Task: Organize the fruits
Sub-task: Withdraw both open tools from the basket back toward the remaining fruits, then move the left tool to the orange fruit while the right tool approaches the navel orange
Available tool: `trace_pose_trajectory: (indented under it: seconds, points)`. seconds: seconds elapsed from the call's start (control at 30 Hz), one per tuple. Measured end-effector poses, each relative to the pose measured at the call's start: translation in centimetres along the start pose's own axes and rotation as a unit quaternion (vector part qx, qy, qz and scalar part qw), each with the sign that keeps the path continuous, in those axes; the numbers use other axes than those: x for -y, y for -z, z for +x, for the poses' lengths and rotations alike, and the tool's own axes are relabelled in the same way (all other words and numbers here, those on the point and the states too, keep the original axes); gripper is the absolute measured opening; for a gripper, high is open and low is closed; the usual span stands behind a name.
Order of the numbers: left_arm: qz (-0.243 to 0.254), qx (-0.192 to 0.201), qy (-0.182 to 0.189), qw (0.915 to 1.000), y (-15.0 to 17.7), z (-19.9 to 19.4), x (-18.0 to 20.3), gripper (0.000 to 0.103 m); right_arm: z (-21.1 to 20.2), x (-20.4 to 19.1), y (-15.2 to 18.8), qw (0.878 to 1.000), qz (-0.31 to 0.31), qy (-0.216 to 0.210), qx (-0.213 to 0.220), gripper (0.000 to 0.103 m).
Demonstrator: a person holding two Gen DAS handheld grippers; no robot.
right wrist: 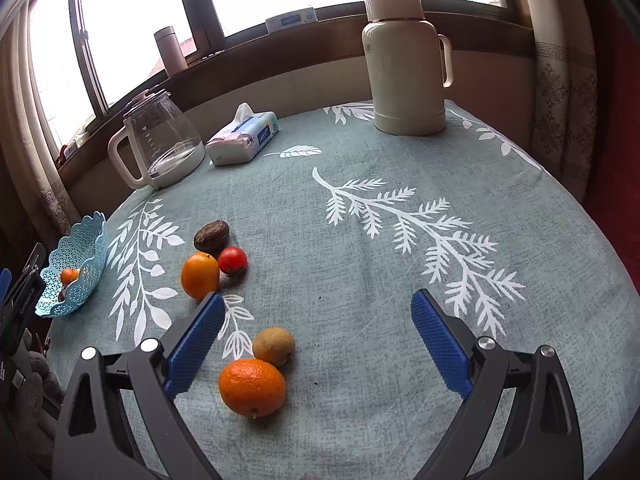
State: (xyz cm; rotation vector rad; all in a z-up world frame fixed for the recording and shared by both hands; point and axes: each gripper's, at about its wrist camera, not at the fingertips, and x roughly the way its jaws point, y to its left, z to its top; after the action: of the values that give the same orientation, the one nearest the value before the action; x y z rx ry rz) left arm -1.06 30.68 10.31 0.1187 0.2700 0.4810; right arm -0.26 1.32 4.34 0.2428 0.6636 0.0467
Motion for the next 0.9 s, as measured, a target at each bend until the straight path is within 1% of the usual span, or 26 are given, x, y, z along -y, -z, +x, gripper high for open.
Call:
trace_pose_trajectory:
  seconds: [0.17,0.33,0.5,0.63,0.9]
  points:
    - [0.011,-0.001,0.009,0.9999,0.0,-0.8,0.6,0.1,-0.1,0.1,0.6,1.0,0.001,-0.003,-0.006,0.094]
    - [0.009,-0.003,0.017,0.9998,-0.1,-1.5,0.6,0.1,-0.3,0.1,1.0,1.0,0.002,-0.007,-0.008,0.094]
    - [0.001,-0.017,0.029,0.9994,-0.2,-1.6,0.6,0.1,-0.6,0.0,1.4,1.0,0.001,-0.005,-0.006,0.094]
    - [0.005,-0.02,0.035,0.9992,-0.1,-2.0,0.8,0.1,-0.9,-0.2,1.5,1.0,-0.004,-0.004,-0.002,0.094]
    - [0.033,-0.046,0.079,0.9953,0.3,-2.7,2.4,0.1,-1.2,-1.3,2.3,1.0,-0.026,-0.014,-0.009,0.094]
